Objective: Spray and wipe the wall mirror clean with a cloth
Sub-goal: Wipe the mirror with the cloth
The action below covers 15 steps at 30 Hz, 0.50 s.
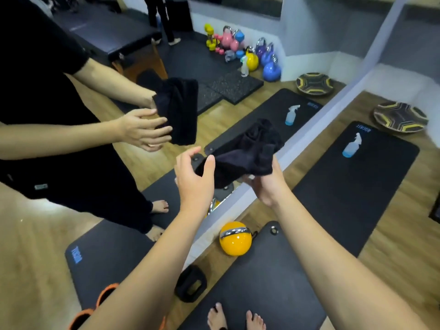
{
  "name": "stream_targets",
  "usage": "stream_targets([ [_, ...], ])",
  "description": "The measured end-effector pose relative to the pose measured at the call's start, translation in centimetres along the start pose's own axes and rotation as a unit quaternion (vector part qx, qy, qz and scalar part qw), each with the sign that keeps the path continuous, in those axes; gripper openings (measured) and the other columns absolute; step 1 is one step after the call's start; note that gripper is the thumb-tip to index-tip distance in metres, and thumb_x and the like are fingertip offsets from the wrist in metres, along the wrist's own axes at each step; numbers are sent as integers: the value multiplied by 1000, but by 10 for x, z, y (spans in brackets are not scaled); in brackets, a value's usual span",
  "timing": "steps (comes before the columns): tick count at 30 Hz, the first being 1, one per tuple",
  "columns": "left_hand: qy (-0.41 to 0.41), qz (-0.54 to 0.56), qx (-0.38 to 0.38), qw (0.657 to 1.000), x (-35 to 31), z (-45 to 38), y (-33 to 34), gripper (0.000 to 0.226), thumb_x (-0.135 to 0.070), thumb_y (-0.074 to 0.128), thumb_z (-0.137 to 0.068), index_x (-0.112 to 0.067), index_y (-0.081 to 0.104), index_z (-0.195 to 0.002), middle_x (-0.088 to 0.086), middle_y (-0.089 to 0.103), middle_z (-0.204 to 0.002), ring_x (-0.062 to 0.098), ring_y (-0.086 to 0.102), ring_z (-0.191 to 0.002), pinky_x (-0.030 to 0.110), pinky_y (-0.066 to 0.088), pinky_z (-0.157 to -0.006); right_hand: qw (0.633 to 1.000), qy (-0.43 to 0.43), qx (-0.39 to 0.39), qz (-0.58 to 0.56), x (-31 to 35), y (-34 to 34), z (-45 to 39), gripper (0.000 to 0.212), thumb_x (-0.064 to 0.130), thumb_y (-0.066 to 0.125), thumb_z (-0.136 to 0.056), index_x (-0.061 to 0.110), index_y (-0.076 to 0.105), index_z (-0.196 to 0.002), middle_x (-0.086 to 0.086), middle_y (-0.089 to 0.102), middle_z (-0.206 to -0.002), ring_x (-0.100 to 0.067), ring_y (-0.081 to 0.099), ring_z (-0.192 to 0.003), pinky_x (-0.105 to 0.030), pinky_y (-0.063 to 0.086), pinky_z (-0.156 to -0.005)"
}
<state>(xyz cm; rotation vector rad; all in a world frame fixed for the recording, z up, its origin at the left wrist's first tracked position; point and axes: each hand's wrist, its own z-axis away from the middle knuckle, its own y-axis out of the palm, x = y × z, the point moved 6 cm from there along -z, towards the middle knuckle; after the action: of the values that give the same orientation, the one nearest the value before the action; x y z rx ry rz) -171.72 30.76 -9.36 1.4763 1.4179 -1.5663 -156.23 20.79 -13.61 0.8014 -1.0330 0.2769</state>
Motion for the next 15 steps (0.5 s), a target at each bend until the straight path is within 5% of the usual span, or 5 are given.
stream_targets([
  [5,-71,14,218,973,-9,-1,29,52,-38,69,-98,-29,49,-145,-8,54,-146,8,51,-132,28,40,-108,996,68,-19,-61,-2,-12,30,55,51,32,-107,13,56,-138,-10,67,-132,-31,61,-124,-43,50,-102],
  [7,-36,-35,310,949,-18,4,46,73,-44,71,-95,-28,37,-157,-9,45,-155,8,46,-139,31,39,-115,992,92,-26,-83,2,-8,41,57,53,36,-105,11,61,-134,-14,66,-133,-32,62,-123,-47,47,-106],
  [11,-56,-27,359,931,-26,-2,62,105,-57,79,-83,-31,20,-165,-7,32,-164,15,36,-149,44,35,-122,985,111,-38,-129,17,1,54,67,60,36,-101,7,64,-130,-20,67,-129,-34,64,-120,-52,43,-110],
  [15,-140,24,438,888,-28,-5,78,137,-74,87,-55,-39,12,-164,-12,46,-153,15,54,-134,41,44,-115,985,76,-36,-148,44,-1,68,65,55,35,-103,8,79,-98,-17,76,-104,-26,76,-90,-40,53,-81],
])
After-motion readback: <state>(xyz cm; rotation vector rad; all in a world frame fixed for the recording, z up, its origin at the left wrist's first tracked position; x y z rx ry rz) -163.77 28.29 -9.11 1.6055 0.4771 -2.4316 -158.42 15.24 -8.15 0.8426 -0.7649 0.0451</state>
